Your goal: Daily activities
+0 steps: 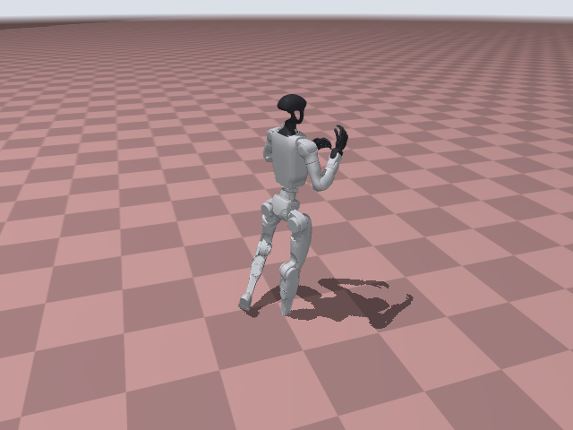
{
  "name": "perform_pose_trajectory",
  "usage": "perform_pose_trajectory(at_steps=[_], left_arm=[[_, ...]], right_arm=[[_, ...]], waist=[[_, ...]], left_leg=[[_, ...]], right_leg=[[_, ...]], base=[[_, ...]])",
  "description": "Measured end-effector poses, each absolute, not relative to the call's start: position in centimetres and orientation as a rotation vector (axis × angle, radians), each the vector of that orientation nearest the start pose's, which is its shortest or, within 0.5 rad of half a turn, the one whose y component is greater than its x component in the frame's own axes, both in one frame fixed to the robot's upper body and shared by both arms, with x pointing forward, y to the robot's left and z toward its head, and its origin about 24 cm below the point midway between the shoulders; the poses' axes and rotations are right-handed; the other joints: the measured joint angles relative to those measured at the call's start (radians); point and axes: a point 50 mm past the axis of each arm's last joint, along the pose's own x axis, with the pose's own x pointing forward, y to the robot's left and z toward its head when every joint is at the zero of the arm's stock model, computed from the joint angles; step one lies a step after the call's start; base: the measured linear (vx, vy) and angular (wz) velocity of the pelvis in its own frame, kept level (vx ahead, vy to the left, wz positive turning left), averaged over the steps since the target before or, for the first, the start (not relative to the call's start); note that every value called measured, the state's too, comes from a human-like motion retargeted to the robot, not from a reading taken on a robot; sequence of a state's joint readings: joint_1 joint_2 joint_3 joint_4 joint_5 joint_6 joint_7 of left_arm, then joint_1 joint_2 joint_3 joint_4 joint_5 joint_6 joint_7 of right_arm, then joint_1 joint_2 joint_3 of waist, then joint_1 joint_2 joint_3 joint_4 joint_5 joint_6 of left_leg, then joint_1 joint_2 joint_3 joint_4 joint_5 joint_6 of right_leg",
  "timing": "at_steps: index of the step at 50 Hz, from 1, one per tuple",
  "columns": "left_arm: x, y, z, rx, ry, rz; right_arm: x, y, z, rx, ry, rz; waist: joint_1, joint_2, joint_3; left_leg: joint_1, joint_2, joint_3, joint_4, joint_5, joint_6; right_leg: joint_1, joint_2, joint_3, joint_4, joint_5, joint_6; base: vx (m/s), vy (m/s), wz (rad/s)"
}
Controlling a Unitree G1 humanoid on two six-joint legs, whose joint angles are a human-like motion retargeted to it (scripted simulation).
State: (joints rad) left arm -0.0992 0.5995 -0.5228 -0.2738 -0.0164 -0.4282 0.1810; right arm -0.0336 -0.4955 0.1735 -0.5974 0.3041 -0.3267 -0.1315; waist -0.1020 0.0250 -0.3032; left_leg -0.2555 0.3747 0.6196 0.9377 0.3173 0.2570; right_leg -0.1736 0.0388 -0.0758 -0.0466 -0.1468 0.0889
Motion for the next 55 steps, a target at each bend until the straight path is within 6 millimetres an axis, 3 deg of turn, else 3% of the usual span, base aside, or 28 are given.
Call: perform_pose_trajectory(at_steps=[12, 22, 32, 55], left_arm=[[20.4, 11.7, 10.9, 0.429, -0.605, -0.468], [20.2, 10.8, 9.9, 0.505, -0.580, -0.548], [20.5, 10.1, 9.3, 0.536, -0.583, -0.545], [21.0, 9.8, 9.1, 0.470, -0.571, -0.457]], right_arm=[[20.0, -12.9, 17.5, 0.016, -0.695, 0.424], [20.6, -11.0, 14.8, -0.040, -0.538, 0.577], [21.4, -9.7, 13.5, -0.052, -0.469, 0.641], [21.9, -10.1, 12.5, 0.036, -0.412, 0.568]], waist=[[0.033, -0.016, 0.011], [0.064, -0.013, 0.023], [0.091, -0.013, 0.042], [0.110, -0.049, 0.088]], left_leg=[[0.049, -0.032, 0.016, -0.050, -0.119, 0.004], [0.096, -0.042, 0.033, -0.083, -0.212, 0.005], [0.149, -0.072, 0.063, -0.138, -0.291, 0.005], [0.266, -0.206, 0.111, -0.336, -0.377, 0.005]], right_leg=[[0.030, -0.021, -0.048, 0.001, -0.026, -0.024], [0.071, -0.027, -0.076, 0.003, -0.039, -0.037], [0.107, -0.044, -0.103, 0.005, -0.051, -0.041], [0.172, -0.120, -0.179, 0.016, -0.079, -0.027]], base=[[0.05, 0.02, 0.34], [0.03, 0.03, 0.35], [0.03, 0.04, 0.33], [0.02, 0.04, 0.31]])
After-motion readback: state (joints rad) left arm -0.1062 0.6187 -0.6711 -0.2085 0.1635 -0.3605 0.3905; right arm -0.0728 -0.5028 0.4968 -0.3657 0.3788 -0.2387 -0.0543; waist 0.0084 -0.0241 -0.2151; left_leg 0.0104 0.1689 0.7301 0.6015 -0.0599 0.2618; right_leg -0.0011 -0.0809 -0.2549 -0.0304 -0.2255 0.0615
